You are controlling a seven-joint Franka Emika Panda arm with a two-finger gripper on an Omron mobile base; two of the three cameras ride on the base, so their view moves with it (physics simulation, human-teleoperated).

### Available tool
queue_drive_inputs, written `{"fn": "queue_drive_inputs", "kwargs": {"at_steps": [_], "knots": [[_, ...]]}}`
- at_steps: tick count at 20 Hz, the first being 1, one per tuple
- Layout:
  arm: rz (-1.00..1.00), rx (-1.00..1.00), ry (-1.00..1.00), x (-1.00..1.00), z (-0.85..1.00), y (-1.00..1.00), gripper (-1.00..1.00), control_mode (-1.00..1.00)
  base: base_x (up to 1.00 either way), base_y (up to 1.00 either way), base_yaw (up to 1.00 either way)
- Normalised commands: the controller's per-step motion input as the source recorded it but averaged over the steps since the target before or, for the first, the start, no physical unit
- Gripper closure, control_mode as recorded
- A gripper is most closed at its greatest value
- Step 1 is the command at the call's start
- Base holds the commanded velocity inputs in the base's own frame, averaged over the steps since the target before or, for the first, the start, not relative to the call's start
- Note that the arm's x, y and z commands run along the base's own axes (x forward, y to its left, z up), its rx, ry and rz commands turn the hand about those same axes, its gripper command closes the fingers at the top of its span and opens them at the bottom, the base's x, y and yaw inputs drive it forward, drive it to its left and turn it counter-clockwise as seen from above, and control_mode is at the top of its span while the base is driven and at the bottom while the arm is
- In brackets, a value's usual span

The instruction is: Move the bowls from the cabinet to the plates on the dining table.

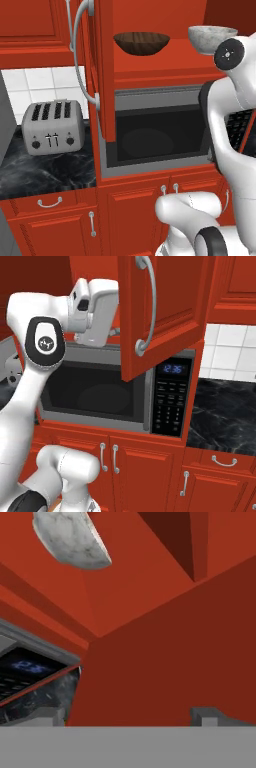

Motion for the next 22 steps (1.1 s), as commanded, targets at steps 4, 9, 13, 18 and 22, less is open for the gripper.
{"fn": "queue_drive_inputs", "kwargs": {"at_steps": [4,9,13,18,22], "knots": [[0.0,0.0,0.04,0.09,-0.06,-0.26,-1.0,-1.0,0.0,0.0,0.0],[-0.01,0.0,0.02,0.07,-0.08,-0.31,-1.0,-1.0,0.0,0.0,0.0],[-0.02,0.0,0.01,0.0,-0.03,-0.39,-1.0,-1.0,0.0,0.0,0.0],[-0.08,-0.01,0.0,-0.03,0.0,-0.46,-1.0,-1.0,0.0,0.0,0.0],[-0.12,-0.04,0.0,-0.14,-0.04,-0.5,-1.0,-1.0,0.0,0.0,0.0]]}}
